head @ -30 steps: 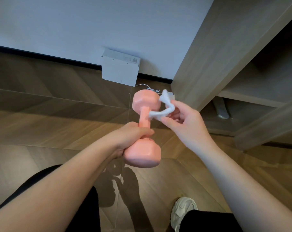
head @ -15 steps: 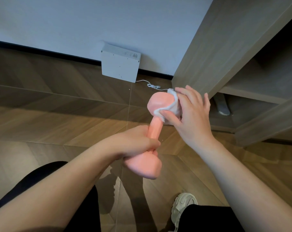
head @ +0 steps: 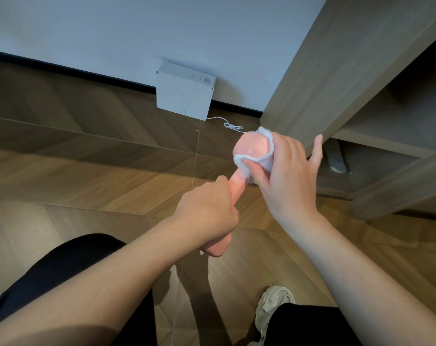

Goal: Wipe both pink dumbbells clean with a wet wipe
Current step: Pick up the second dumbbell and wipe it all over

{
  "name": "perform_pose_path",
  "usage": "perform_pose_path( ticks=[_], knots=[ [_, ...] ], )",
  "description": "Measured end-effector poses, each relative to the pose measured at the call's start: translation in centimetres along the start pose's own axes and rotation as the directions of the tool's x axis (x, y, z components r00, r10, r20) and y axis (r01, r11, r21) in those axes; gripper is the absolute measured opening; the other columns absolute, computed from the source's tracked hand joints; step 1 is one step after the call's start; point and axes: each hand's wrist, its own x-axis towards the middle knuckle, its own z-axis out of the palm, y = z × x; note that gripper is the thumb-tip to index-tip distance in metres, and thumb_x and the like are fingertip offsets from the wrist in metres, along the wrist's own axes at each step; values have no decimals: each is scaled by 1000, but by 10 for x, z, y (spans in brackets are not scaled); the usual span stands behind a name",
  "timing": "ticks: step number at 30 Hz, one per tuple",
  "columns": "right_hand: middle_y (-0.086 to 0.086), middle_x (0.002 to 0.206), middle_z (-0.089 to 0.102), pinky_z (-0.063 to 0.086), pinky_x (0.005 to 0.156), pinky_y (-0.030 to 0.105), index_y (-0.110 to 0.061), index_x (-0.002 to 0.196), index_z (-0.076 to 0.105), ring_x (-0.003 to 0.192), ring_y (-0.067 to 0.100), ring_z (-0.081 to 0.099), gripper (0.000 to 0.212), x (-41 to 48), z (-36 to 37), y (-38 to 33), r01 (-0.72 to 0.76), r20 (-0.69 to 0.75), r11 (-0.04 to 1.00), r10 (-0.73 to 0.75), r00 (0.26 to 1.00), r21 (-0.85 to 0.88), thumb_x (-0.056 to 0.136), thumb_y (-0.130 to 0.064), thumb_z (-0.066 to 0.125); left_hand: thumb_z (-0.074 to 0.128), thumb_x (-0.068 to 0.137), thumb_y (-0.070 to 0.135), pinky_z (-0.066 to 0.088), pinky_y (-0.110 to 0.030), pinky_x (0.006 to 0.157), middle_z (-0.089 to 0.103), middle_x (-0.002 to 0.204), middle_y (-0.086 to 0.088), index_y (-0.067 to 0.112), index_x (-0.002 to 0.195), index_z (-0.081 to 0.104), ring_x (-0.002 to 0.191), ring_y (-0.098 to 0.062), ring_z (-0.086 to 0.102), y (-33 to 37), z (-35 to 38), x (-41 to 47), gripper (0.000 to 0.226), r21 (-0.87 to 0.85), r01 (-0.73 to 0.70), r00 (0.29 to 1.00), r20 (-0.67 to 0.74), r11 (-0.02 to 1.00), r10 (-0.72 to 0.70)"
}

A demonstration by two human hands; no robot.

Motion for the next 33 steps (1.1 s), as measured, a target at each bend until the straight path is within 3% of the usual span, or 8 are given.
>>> perform_pose_path(
  ticks=[3,7,13,15,19,26,29,33],
  knots=[
    [-3,120,62,2,117,58,-20,133,53,118,21,55,63,3,-1,-1,14,45,999,-12,999,-46,90,-64,39,53,86,27,34,-34,59,45,78,4,18,90,39,74,-22,50,1,1,0,18,-48,26,999,48,999,-24],
    [-4,124,58,0,117,60,-19,136,49,124,20,49,60,5,-1,10,31,70,997,-36,997,69,94,-61,37,62,78,19,45,-31,64,64,82,-1,15,85,53,74,-19,61,-3,-10,-1,13,-422,100,974,226,901,-2],
    [-2,116,56,13,116,61,-10,126,53,118,17,45,53,-2,7,23,-47,67,944,27,997,326,96,-50,35,56,73,8,45,-41,81,60,65,-6,9,87,53,64,-19,59,-8,-25,-9,14,-882,180,881,341,435,327],
    [1,110,55,35,102,60,-8,117,55,108,19,48,56,-6,9,23,-57,111,878,4,994,476,96,-55,33,52,79,3,42,-45,88,57,65,-6,9,88,50,64,-20,58,-8,-29,-10,11,-926,243,810,358,289,465],
    [1,108,62,44,81,23,-24,116,49,100,7,59,56,-2,6,18,-169,164,658,70,984,734,87,-71,40,49,82,1,50,-40,86,54,65,-6,9,89,49,66,-20,58,-1,-25,-10,11,-947,262,753,322,189,573],
    [-20,123,56,39,90,8,-17,132,47,115,-9,53,42,3,-4,21,-61,14,615,81,997,786,93,-23,62,55,69,5,57,-42,78,53,64,-11,6,95,50,63,-23,61,-5,-29,-7,26,-886,461,676,315,-49,666],
    [-18,130,53,39,93,8,-17,137,45,120,-6,51,44,8,-10,19,18,-65,606,55,996,795,94,-26,57,58,69,7,56,-46,79,56,79,-15,7,100,46,65,-25,64,-4,-30,-7,33,-890,456,688,342,-13,640],
    [-15,117,57,40,89,9,-14,132,53,108,-8,53,42,14,-7,17,-10,-26,695,42,999,719,94,-31,56,61,76,7,42,-63,98,56,79,-11,9,103,46,66,-20,65,0,-17,-7,30,-933,285,824,356,220,441]
  ],
)
